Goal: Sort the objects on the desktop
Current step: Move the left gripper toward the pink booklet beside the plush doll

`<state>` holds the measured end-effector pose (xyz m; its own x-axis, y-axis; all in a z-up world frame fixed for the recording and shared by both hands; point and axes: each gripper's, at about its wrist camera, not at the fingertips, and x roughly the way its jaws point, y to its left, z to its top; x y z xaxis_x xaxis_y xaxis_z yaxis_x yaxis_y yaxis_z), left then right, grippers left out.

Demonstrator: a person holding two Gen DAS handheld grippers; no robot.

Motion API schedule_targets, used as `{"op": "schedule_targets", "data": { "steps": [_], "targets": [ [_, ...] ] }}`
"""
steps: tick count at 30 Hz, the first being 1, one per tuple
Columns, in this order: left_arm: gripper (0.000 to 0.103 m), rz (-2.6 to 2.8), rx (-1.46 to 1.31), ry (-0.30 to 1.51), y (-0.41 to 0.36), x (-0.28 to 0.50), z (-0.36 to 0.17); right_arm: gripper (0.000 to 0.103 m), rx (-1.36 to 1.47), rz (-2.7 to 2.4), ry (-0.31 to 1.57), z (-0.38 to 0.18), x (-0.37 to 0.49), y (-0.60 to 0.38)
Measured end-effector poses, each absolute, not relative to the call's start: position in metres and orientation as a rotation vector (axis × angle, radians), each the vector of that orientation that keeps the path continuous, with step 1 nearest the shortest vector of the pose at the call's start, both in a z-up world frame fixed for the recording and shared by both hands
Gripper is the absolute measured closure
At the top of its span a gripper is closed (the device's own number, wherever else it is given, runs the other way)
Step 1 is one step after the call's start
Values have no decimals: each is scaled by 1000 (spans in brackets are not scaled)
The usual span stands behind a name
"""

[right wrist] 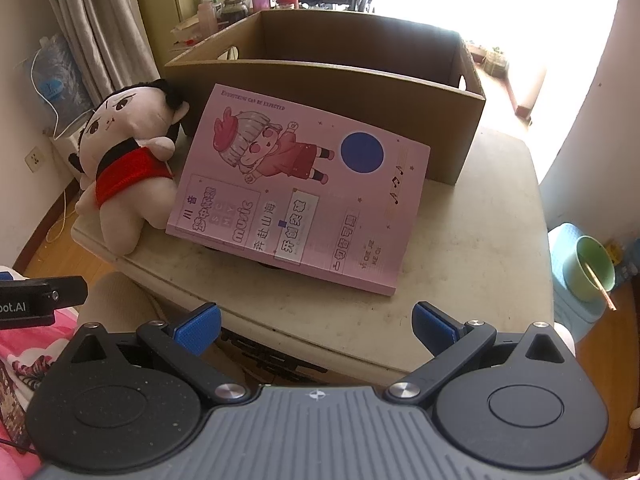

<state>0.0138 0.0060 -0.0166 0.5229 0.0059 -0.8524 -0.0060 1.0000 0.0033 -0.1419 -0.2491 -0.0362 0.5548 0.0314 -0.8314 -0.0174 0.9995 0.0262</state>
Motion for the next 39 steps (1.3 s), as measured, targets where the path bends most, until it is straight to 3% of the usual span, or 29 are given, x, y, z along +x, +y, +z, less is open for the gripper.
{"op": "schedule_targets", "data": {
  "steps": [9,19,32,35,39],
  "targets": [
    [0,-6,7,1039,1,32,-21,0,-6,43,1008,-40,-129,-248],
    [0,-41,20,1035,-6,53,-21,0,11,93,788,-21,-122,-261],
    [0,-304,-66,822,-26,69,-24,0,176,24,683,-42,-113,-334],
    [0,-327,-66,828,-38,78,-31,4,251,47,715,-55,-106,-349],
    [0,-367,-28,867,-57,88,-42,18,397,118,793,-74,-92,-360]
  ]
}}
